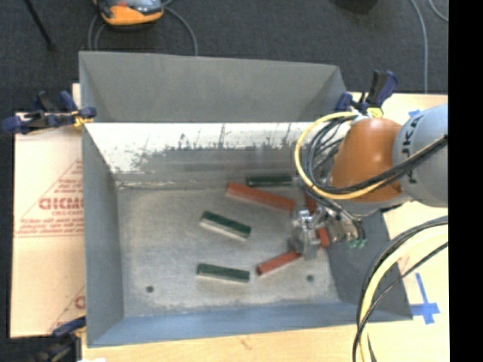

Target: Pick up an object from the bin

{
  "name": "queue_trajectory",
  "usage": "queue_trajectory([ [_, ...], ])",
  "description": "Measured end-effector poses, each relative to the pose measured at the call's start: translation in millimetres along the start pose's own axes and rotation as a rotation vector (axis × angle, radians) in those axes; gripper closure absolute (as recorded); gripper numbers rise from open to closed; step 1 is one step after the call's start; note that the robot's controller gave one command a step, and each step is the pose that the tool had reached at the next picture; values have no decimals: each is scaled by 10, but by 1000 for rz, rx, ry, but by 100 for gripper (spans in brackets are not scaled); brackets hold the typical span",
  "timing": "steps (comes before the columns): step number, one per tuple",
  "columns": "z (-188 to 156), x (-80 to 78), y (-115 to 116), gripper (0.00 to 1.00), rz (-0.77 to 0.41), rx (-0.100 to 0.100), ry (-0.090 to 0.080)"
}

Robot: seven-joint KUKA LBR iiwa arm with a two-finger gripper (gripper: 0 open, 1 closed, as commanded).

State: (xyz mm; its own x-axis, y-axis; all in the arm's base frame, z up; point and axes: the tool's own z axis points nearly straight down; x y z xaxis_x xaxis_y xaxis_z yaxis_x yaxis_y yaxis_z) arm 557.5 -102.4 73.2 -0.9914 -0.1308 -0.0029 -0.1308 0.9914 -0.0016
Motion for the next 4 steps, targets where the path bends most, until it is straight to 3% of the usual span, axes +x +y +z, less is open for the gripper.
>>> queue_trajectory([
  [1, 7, -6, -2, 0, -1, 2, -5],
  [2, 7, -5, -2, 0, -2, 2, -4],
  [3, 9, 327, 211, 0, -34, 3, -6],
  [4, 15, 436, 412, 0, -42, -1, 2],
])
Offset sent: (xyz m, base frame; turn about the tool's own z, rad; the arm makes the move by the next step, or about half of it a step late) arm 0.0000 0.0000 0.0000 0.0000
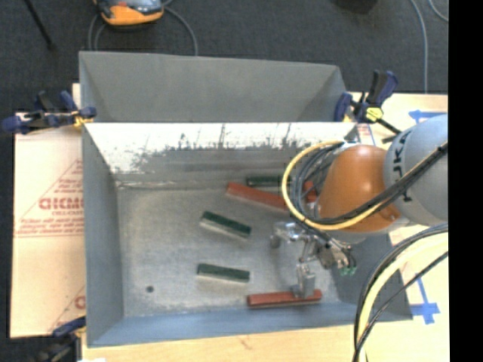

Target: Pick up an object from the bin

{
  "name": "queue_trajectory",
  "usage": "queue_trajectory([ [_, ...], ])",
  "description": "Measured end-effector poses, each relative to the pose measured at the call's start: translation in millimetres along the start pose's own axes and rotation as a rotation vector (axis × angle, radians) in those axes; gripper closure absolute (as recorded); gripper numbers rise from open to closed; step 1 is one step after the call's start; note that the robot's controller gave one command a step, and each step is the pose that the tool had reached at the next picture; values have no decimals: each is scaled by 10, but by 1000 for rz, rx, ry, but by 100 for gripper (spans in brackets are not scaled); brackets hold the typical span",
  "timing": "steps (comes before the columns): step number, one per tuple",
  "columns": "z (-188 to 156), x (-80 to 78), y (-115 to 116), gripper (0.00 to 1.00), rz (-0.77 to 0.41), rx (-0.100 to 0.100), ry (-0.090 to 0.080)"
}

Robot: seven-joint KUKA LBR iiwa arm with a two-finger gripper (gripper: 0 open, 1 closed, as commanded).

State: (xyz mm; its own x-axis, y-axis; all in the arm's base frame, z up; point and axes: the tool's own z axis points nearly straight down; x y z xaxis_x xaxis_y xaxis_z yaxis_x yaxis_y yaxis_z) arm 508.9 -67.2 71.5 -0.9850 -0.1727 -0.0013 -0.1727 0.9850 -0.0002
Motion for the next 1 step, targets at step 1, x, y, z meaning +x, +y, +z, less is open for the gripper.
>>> queue_trajectory([
  [1, -48, 241, -181, 0, -41, 2, -7],
])
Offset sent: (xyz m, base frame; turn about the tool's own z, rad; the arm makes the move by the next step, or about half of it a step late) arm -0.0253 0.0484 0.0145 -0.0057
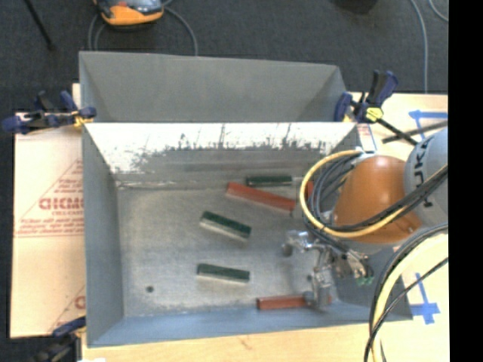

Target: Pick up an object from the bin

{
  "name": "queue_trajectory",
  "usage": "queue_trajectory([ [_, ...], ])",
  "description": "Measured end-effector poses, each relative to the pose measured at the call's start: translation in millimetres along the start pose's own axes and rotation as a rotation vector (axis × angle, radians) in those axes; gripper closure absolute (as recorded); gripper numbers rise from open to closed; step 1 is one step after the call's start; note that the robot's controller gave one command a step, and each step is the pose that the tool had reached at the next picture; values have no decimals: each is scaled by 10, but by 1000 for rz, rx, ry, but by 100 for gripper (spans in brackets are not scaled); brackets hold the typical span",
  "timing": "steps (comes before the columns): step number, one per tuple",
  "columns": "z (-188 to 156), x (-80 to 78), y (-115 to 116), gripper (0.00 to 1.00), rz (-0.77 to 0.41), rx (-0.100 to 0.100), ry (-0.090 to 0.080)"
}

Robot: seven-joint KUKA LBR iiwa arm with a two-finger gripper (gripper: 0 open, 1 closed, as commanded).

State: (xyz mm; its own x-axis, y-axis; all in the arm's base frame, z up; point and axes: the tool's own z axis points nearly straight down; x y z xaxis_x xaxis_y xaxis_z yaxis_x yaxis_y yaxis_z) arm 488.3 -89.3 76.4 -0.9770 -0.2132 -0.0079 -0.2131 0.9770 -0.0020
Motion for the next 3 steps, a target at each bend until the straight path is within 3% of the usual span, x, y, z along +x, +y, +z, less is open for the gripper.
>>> queue_trajectory([
  [2, -39, -150, 765, 0, 36, -5, 5],
  [3, -85, -138, 766, 100, 35, -2, 4],
])
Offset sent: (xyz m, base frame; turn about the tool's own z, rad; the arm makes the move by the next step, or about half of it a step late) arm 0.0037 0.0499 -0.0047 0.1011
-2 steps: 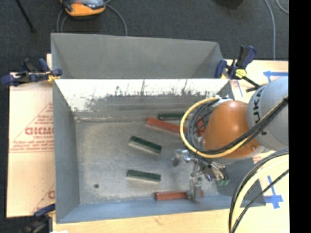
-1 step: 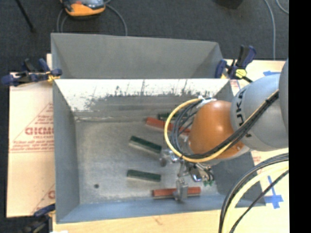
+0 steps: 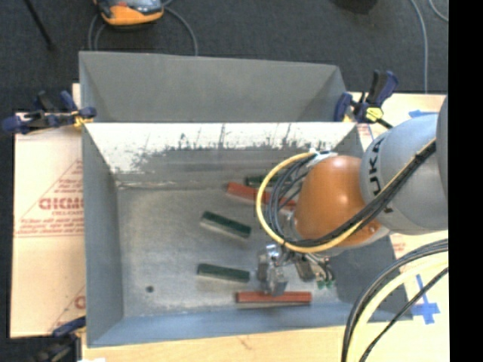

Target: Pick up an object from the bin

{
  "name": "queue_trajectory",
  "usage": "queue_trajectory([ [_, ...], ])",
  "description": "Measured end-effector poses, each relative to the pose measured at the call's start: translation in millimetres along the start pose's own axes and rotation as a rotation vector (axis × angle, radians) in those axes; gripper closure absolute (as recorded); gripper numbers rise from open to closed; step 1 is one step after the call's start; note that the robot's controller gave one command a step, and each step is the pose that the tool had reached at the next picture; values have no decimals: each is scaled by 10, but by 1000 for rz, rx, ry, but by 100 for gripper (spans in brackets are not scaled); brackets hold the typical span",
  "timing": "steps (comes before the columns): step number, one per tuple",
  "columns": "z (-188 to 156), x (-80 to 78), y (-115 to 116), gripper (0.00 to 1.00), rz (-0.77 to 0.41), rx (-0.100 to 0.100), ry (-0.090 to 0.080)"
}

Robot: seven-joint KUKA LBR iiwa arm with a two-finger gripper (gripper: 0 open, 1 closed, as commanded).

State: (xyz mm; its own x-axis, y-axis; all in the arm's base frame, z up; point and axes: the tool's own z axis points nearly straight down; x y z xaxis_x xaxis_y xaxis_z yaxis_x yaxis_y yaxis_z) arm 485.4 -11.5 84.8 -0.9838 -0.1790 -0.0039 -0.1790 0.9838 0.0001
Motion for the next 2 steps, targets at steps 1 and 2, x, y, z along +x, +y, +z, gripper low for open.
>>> queue_trajectory([
  [1, -2, -4, -5, 0, -2, 1, -1],
  [2, -2, -3, -6, 0, -3, 1, -1],
])
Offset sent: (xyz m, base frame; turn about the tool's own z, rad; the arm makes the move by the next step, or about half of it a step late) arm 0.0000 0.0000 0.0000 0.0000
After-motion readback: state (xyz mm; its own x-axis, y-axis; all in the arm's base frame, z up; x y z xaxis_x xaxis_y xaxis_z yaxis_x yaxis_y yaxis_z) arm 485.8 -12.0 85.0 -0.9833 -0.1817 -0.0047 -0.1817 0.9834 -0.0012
